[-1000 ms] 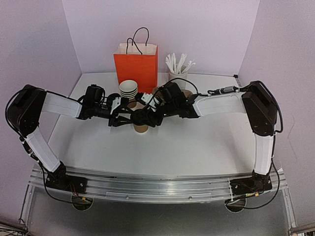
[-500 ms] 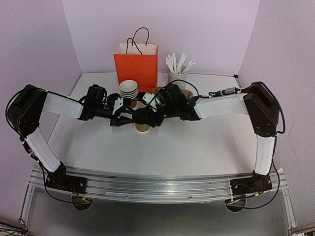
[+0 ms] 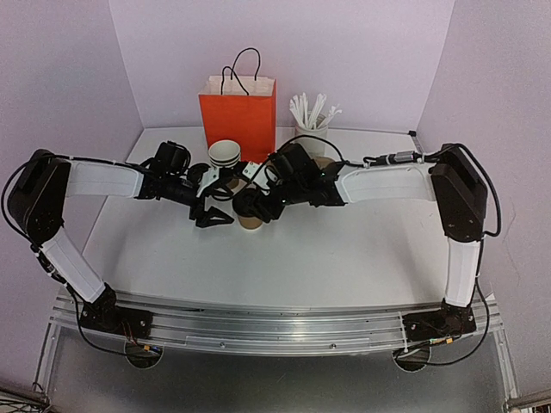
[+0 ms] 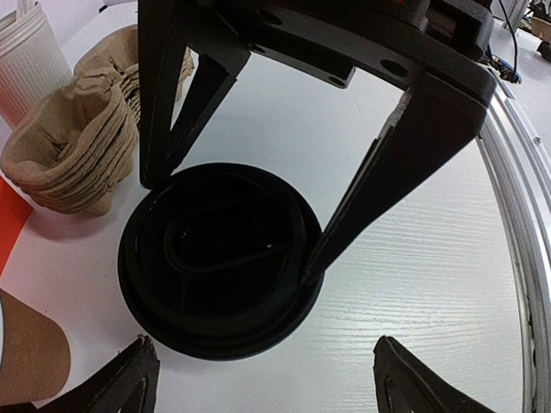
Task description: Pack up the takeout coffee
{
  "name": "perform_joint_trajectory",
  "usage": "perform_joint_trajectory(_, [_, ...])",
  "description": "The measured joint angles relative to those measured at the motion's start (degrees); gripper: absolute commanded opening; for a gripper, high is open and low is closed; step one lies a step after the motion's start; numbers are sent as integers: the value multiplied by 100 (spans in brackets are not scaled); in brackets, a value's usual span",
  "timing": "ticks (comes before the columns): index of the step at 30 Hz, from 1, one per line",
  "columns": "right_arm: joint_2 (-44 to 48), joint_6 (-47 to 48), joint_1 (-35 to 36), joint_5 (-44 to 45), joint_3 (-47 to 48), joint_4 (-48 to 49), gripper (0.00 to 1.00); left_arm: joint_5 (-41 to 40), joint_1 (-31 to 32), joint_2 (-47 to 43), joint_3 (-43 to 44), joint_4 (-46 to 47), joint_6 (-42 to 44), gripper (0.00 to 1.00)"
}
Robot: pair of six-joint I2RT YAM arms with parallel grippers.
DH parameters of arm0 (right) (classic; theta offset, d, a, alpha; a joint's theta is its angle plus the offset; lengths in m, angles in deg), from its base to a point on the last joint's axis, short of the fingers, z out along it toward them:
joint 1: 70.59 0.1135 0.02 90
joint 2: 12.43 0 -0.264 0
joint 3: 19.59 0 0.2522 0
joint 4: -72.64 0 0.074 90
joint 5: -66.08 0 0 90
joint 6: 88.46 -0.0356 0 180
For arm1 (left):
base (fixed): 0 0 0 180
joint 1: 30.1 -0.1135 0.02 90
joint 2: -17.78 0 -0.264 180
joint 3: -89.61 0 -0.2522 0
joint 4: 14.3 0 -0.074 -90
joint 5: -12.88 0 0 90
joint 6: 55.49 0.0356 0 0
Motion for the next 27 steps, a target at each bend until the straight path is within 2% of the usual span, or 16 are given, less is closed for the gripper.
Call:
perform_joint_trajectory(2, [-2,46,27,41,63,-107,75,-6,-23,-92,0,-216,14,97])
perform_joint_trajectory(9, [-94,93,99,62,261,-290,78,-21,-114,-328,22,-802,112,98])
perform_joint_trajectory(16, [-176,41,138,112,388,-368,74,-62,-139,-445,22,-965,137,98])
perform_joint_trajectory(27, [-234,-126,164,161,510,-455,62,-121,-150,-503,22,-983,96,98])
